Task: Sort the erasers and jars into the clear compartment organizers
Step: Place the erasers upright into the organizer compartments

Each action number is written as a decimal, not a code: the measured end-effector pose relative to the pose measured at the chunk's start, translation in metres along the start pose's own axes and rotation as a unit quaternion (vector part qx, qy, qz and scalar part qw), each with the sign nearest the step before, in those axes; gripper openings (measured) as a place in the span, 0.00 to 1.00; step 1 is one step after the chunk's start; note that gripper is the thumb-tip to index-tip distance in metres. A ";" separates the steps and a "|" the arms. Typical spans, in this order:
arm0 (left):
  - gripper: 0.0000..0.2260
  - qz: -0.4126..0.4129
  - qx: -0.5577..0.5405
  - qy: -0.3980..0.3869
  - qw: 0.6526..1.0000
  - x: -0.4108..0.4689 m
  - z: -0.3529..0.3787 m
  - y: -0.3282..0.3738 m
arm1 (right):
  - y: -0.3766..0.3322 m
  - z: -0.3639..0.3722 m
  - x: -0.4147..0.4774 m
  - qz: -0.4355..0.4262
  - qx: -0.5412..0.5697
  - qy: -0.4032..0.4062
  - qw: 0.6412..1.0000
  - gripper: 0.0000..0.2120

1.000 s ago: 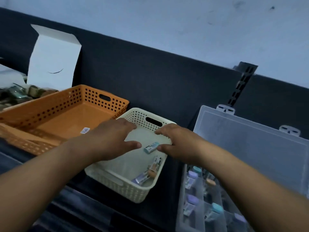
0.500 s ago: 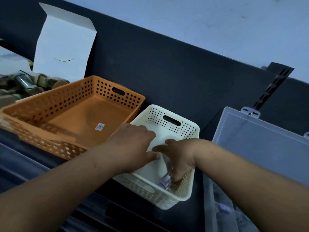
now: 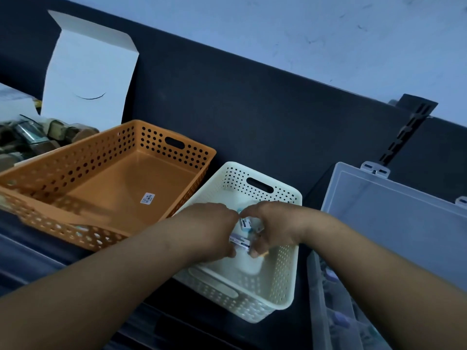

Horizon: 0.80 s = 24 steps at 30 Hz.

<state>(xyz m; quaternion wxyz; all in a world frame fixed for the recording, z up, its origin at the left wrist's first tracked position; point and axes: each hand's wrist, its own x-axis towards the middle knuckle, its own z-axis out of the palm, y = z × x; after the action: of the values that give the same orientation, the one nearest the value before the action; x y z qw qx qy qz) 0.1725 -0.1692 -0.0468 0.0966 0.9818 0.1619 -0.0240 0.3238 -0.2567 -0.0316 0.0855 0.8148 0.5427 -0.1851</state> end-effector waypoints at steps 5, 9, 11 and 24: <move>0.18 -0.006 0.052 -0.061 0.997 0.022 0.001 0.002 | 0.000 0.000 0.004 -0.014 -0.088 -0.060 0.994 0.48; 0.11 -0.005 0.066 -0.055 0.996 0.027 0.002 0.003 | -0.001 0.000 0.002 -0.010 -0.088 -0.028 0.996 0.40; 0.08 -0.013 0.048 -0.050 0.998 0.026 0.003 0.001 | -0.001 -0.001 0.002 -0.016 -0.063 -0.012 0.998 0.34; 0.03 -0.028 -0.127 0.011 0.991 0.012 -0.014 0.003 | 0.001 -0.005 0.018 0.005 0.169 -0.038 0.985 0.22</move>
<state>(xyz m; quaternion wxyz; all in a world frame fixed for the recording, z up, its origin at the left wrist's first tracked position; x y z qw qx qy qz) 0.1854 -0.1649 -0.0336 0.2179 0.9569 0.1920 0.0051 0.3318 -0.2401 -0.0345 -0.0320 0.8127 0.4956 -0.3047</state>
